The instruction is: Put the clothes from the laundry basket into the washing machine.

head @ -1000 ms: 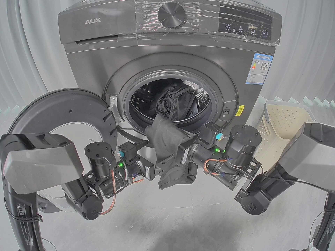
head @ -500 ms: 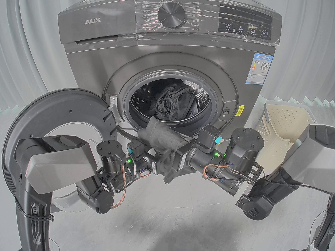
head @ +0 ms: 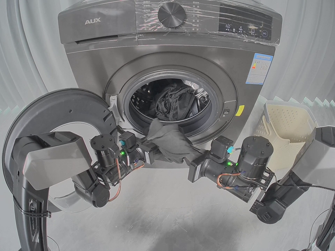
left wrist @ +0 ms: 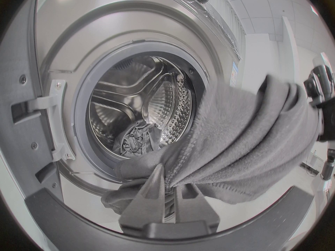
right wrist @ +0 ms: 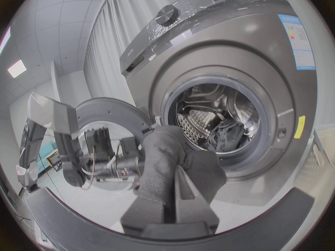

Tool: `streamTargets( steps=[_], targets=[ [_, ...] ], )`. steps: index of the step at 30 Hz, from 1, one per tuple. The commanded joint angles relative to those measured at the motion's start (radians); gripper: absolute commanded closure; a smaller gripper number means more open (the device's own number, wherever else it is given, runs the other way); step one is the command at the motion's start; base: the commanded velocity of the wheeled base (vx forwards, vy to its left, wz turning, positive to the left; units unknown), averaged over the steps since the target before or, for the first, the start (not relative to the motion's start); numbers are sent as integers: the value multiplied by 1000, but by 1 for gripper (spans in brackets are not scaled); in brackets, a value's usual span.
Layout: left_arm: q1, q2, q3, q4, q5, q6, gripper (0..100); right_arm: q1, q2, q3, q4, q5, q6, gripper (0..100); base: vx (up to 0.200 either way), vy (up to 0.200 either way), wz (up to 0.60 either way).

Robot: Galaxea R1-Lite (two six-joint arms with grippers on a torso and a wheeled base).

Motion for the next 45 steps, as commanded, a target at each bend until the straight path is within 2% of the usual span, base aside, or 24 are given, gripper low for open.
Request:
streamTargets(
  steps=[1,7,8,10,12,13,14,15,17,19,22,26,28,30,32,35,39,45],
  targets=[
    [7,-43,1,-2,27,-18,100,-5,-16,94,1,-1,-5,100,0,0,0],
    [0,-78,14,-2,31,-24,100,-6,-14,111,4,-7,-7,100,0,0,0],
    [-5,-92,29,-2,38,-30,100,-5,-16,114,3,-7,-7,0,0,0,0],
    [-14,-121,63,-3,54,-42,100,-6,-19,133,6,-7,-7,0,0,0,0],
    [-26,-161,110,-3,65,-62,100,-11,-34,219,10,-7,-17,0,0,0,0],
    [-26,-161,110,-3,65,-62,100,-11,-34,219,10,-7,-17,0,0,0,0],
    [-26,-196,164,-5,64,-79,100,-20,-43,321,23,-6,-34,0,0,0,0],
    [-28,-218,195,-6,62,-85,100,-28,-42,375,26,-4,-40,0,0,0,0],
    [-29,-256,258,-8,58,-87,100,-37,-39,452,18,-1,-40,0,0,0,0],
    [-33,-288,316,-8,54,-85,100,-59,-37,476,13,2,-31,0,0,0,0],
    [-49,-325,359,-8,50,-88,100,-105,-36,473,6,5,-30,0,0,0,0],
    [-77,-356,397,-9,50,-107,100,-172,-48,487,1,7,-28,0,0,0,0],
    [-80,-354,400,-9,62,-93,100,-209,-53,487,-3,14,-20,0,0,0,0],
    [-86,-359,406,-8,73,-92,100,-230,-48,489,-37,17,-16,0,0,0,0],
    [-85,-360,417,-9,76,-93,100,-256,-37,495,-95,17,9,0,0,0,0],
    [-86,-362,443,-9,85,-90,100,-264,-5,498,-154,13,32,0,0,0,0],
    [-88,-373,465,-8,94,-90,100,-269,-8,495,-155,11,33,0,0,0,0],
    [-89,-362,462,-8,97,-88,100,-260,-13,493,-155,11,33,0,200,0,0]
  ],
)
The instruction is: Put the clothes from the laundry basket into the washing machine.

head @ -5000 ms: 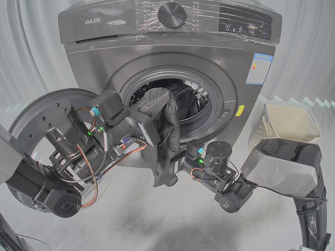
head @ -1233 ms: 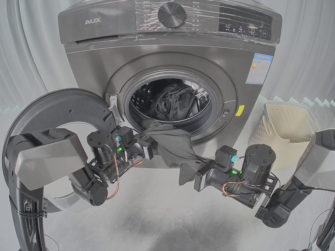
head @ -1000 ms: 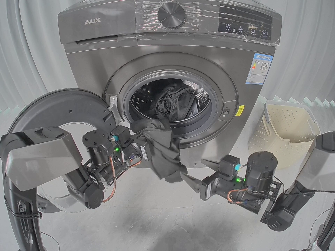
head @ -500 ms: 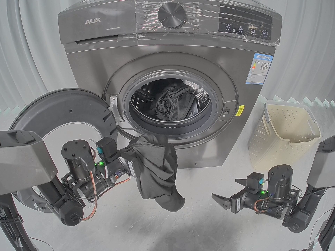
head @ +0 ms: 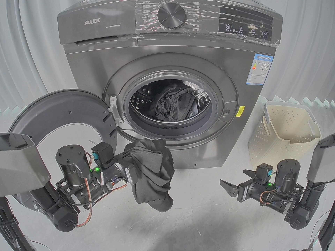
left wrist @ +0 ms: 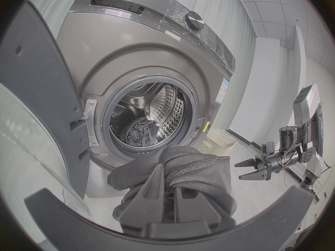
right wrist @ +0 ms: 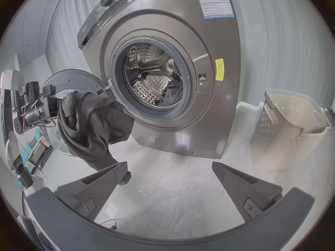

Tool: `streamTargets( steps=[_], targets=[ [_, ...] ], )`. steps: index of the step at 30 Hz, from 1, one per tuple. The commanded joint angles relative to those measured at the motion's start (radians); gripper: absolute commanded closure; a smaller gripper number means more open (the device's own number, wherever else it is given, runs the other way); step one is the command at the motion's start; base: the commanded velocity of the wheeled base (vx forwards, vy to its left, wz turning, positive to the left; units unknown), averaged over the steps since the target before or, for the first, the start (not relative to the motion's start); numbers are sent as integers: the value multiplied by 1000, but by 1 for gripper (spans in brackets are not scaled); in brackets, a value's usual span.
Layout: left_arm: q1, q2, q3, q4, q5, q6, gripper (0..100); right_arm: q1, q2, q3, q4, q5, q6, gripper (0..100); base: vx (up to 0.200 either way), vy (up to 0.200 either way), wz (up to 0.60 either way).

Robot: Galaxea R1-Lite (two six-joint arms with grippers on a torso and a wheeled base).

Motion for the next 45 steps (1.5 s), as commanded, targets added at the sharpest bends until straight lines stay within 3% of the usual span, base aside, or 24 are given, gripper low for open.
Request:
streamTargets(
  steps=[1,9,18,32,36,40,45],
  targets=[
    [-3,3,3,-1,2,0,100,5,4,0,0,0,-1,0,200,0,0],
    [-17,4,7,-1,3,0,100,31,-50,4,0,-2,-2,0,50,0,0],
    [-37,4,10,-1,5,7,100,72,-73,9,0,-8,-1,0,200,0,0],
    [-84,35,19,-2,25,4,100,95,-102,32,1,-6,-1,0,0,0,0],
    [-106,56,-43,-1,28,-6,100,129,-130,26,1,-9,-1,0,0,0,0],
    [-74,168,-172,1,31,19,100,132,-131,41,1,-8,-1,0,0,0,0],
    [-58,262,-281,1,-44,10,100,132,-139,39,0,-8,-1,0,0,0,0]
  ],
)
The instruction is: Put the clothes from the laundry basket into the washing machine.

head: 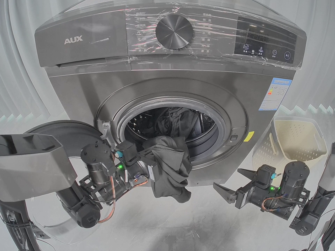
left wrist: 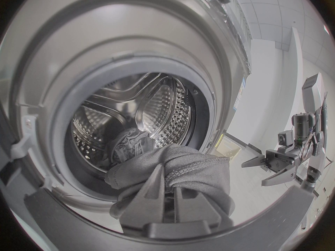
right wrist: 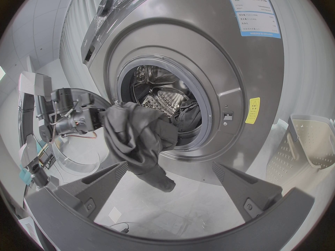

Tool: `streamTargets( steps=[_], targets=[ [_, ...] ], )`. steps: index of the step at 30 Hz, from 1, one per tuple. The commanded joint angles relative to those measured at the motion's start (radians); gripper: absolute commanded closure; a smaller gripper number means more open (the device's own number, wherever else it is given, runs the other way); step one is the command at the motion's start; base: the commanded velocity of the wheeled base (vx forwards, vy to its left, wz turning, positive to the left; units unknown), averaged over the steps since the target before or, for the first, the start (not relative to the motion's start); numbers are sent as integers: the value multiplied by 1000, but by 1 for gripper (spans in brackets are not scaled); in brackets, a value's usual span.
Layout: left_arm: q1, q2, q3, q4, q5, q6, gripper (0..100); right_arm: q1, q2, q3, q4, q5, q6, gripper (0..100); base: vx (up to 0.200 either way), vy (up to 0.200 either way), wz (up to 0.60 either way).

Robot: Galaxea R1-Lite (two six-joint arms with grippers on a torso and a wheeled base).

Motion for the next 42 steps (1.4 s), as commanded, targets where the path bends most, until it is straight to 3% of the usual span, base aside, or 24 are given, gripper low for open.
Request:
streamTargets(
  steps=[1,2,3,7,13,17,32,39,42],
  targets=[
    [17,163,-160,1,-49,-6,100,4,-15,5,-1,2,0,0,0,0,0],
    [17,163,-160,1,-49,-6,100,4,-15,5,-1,2,0,0,0,0,0],
    [18,244,-298,-1,-47,-9,100,2,-15,4,-1,2,-1,0,0,0,0],
    [22,337,-496,25,-24,-6,100,-2,-15,4,-1,4,-1,0,0,0,0],
    [23,347,-628,191,-20,-20,100,-10,-13,4,-1,5,-1,0,0,0,0],
    [23,382,-769,264,37,-52,100,-10,-12,4,-1,7,-1,0,0,0,0],
    [60,543,-1105,490,54,-49,100,-8,-6,-1,-1,8,-3,0,0,0,0],
    [75,667,-1433,622,157,-44,100,-8,-6,1,-1,8,-1,0,0,0,0],
    [89,675,-1437,654,190,-43,100,-8,-6,4,-1,8,-1,0,0,0,0]
  ],
)
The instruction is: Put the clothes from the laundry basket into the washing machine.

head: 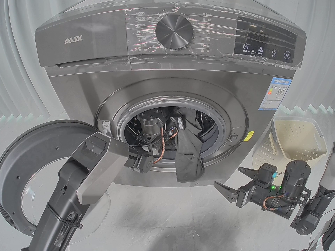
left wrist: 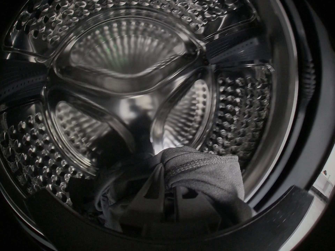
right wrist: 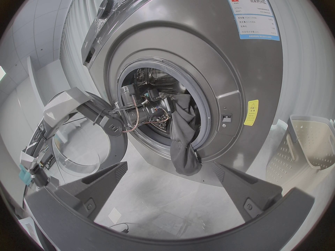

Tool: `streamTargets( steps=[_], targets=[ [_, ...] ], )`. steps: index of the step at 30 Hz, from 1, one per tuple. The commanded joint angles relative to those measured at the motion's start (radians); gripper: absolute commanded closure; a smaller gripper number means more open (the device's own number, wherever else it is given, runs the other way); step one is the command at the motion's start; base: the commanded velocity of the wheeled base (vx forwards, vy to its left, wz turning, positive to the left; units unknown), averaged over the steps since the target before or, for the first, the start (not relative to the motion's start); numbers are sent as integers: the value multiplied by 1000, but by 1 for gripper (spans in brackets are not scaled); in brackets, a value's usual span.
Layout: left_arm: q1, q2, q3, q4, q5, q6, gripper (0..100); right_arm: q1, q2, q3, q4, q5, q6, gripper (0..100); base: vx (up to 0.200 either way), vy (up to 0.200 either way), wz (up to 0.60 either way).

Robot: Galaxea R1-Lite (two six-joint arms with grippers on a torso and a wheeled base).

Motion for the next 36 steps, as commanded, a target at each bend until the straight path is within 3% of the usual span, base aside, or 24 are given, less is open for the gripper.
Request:
streamTargets(
  steps=[1,6,7,15,19,20,22,25,27,29,30,34,36],
  targets=[
    [26,91,-122,70,59,5,100,-2,3,3,0,0,1,0,0,0,0],
    [34,89,-122,67,62,5,100,-2,3,3,0,0,0,0,0,0,0],
    [35,88,-122,69,62,3,0,0,3,3,0,0,0,0,0,0,0],
    [20,40,-92,79,64,3,0,-2,3,5,0,0,1,0,0,0,0],
    [-8,-129,216,131,1,6,0,-2,2,5,0,0,1,0,0,0,0],
    [-8,-129,216,131,1,6,0,-2,2,5,0,0,1,0,0,0,0],
    [-26,-222,379,158,-65,6,0,-2,2,7,0,0,1,0,0,0,0],
    [-35,-294,502,211,-99,8,0,-2,2,7,0,0,1,0,0,0,0],
    [-37,-308,531,237,-104,11,0,-2,2,7,0,0,1,0,0,0,0],
    [-34,-342,591,293,-105,49,0,-2,2,5,0,0,1,0,0,0,0],
    [-32,-345,598,296,-105,55,0,-2,2,5,0,0,1,0,0,0,0],
    [-32,-351,615,299,-111,60,0,-2,3,7,0,0,1,0,0,0,0],
    [-42,-369,627,302,-162,58,0,0,3,7,1,0,1,0,0,0,0]
  ],
)
